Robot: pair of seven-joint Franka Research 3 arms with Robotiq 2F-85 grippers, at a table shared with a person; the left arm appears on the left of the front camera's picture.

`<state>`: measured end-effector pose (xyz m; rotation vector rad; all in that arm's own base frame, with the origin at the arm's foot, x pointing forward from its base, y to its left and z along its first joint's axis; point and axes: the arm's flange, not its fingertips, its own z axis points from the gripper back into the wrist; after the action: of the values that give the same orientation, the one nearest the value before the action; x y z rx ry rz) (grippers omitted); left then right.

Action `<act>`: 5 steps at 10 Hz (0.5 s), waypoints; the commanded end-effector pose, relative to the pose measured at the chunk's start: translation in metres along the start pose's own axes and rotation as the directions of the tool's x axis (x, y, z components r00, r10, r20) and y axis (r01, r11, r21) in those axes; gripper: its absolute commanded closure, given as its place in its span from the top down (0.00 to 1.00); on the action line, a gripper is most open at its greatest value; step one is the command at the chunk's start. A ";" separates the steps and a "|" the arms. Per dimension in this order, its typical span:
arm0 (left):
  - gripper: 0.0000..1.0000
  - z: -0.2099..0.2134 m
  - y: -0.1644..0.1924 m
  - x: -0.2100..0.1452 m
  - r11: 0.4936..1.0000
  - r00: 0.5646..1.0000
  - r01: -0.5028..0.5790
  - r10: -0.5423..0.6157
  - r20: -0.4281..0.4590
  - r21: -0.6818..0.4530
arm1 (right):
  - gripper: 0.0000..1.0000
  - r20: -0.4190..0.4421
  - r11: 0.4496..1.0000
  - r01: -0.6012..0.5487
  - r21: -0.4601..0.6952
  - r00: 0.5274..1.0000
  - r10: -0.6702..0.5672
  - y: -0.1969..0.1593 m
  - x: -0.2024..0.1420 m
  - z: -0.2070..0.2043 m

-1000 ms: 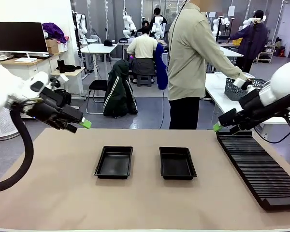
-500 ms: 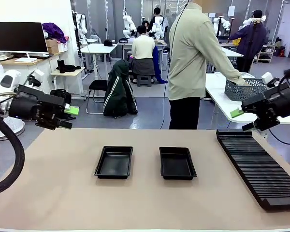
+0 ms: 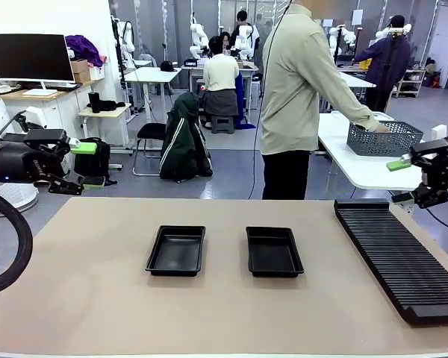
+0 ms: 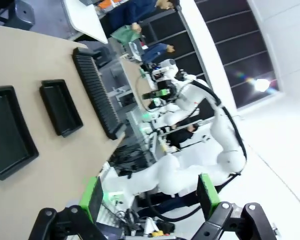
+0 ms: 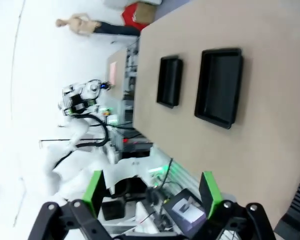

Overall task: Inspect and transfer BCBs to ESD trays.
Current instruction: Pick up the Blank PCB from the PCB Rack and place it in the left ESD tray.

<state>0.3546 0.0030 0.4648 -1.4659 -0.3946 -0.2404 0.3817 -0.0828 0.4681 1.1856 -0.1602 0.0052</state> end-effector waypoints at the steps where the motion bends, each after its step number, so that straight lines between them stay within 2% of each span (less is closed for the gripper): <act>1: 1.00 0.007 0.010 0.009 0.999 0.999 -0.037 0.037 -0.003 -0.030 | 1.00 -0.047 0.995 0.009 0.102 0.999 -0.004 -0.014 0.017 0.024; 3: 1.00 0.020 0.013 0.007 0.995 0.998 -0.058 0.058 -0.002 -0.085 | 1.00 -0.095 0.980 0.051 0.195 0.995 -0.033 -0.029 0.021 0.049; 5: 1.00 0.035 0.020 0.006 0.996 0.997 -0.075 0.073 -0.031 -0.057 | 1.00 -0.111 0.964 0.062 0.259 0.993 -0.034 -0.042 0.021 0.069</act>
<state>0.3618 0.0327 0.4517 -1.5387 -0.3217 -0.1970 0.3882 -0.1545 0.4571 1.4147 -0.0310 0.0318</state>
